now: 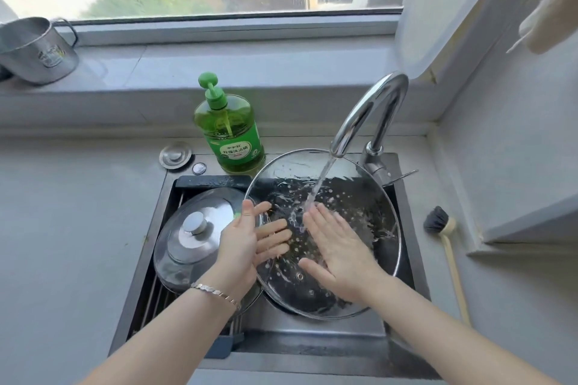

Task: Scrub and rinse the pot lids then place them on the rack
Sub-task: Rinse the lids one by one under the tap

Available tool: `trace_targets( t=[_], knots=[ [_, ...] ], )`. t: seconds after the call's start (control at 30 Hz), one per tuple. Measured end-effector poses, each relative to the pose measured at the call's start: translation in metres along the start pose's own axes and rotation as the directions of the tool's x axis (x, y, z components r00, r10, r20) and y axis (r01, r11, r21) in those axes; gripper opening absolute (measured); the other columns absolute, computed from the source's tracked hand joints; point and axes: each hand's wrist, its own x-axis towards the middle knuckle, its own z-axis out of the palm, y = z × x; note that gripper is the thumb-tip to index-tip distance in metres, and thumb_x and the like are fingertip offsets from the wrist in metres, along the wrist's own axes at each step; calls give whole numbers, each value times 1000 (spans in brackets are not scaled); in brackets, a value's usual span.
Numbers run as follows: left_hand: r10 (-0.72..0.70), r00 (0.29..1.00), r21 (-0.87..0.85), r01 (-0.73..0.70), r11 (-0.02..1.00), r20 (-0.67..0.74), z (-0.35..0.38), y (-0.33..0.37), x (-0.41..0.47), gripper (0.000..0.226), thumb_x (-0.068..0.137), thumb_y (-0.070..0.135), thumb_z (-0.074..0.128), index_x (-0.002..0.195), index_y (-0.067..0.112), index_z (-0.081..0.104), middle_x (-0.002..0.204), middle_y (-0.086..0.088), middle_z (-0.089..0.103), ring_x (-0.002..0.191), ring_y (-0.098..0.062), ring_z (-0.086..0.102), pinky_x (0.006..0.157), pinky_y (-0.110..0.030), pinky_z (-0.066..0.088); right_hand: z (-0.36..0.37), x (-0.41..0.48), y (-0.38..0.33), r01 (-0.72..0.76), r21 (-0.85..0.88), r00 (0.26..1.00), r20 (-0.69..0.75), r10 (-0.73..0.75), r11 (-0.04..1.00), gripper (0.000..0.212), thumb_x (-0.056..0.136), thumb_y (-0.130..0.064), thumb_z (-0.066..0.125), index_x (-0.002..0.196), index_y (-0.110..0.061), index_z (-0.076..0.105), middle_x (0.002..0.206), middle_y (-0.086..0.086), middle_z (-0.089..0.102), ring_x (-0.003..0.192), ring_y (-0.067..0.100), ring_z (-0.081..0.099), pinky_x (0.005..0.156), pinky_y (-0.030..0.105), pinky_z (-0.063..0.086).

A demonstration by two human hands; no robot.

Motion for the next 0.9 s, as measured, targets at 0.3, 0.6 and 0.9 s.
trace_targets(
  t=[0.3,0.6,0.9],
  knots=[
    [-44,998,16,44,999,39,9,-6,-12,40,97,47,34,103,17,60,81,-17,72,61,-24,71,49,-31,58,-20,50,-25,59,5,995,-79,-58,998,84,76,-63,-6,148,-20,-11,144,-10,-29,133,5,-29,112,27,-17],
    [-10,1000,-7,10,1000,3,-11,4,-8,40,96,48,36,101,15,58,89,-22,70,64,-27,71,53,-34,58,-6,6,26,-241,-61,970,-56,238,969,95,65,-75,-25,141,-19,-23,151,0,-29,134,9,-31,110,28,-22],
    [-171,982,-66,177,982,81,-9,-24,6,45,95,50,31,100,12,55,77,-19,71,62,-28,71,46,-32,56,-34,-37,49,-481,858,581,159,798,178,41,88,-14,61,124,-2,45,98,14,64,82,22,67,68,28,53]
  ],
)
